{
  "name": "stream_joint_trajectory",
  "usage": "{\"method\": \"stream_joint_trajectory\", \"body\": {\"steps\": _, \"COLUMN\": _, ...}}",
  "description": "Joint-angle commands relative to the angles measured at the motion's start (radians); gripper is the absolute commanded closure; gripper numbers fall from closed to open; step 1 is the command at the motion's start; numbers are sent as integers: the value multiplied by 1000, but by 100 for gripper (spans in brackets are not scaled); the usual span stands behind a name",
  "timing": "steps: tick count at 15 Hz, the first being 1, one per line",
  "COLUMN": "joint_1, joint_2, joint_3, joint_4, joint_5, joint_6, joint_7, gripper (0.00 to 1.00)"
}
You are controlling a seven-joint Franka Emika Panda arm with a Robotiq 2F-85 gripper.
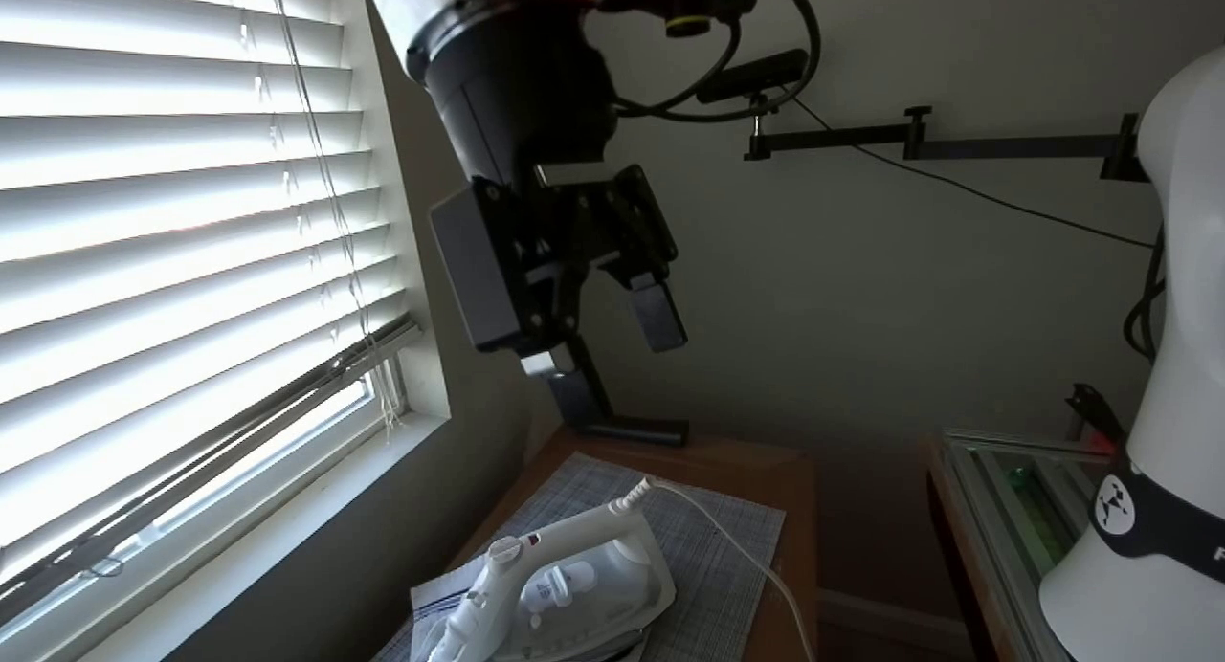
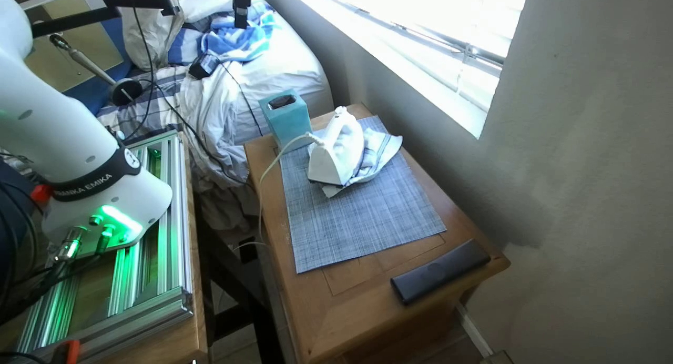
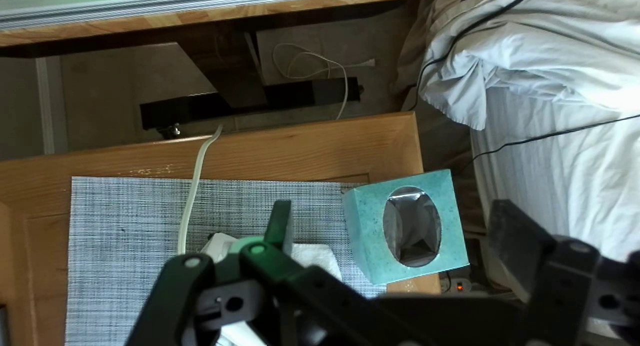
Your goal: Move the tissue box to the right.
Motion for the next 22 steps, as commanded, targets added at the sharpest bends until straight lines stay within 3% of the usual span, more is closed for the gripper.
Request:
{"method": "stream_joint_trajectory", "body": {"steps": 1, "joint_1": 8, "joint_2": 101, "joint_3": -15, "joint_4": -2, "joint_5": 42, "joint_6": 42, "joint_7": -29, "gripper": 0}}
{"method": "stream_joint_trajectory", "body": {"steps": 10, "joint_1": 22, "joint_2": 449, "joint_3": -18, "joint_4": -26, "joint_5": 150, "joint_6": 343, "joint_7": 5, "gripper": 0}}
{"method": "stream_joint_trajectory", "body": {"steps": 14, "joint_1": 22, "joint_2": 460, "joint_3": -22, "joint_4": -36, "joint_5": 119, "joint_6": 336, "joint_7": -17, "gripper": 0}}
{"method": "stream_joint_trajectory", "body": {"steps": 22, "joint_1": 56, "joint_2": 497, "joint_3": 3, "joint_4": -52, "joint_5": 36, "joint_6": 480, "joint_7": -202, "gripper": 0}}
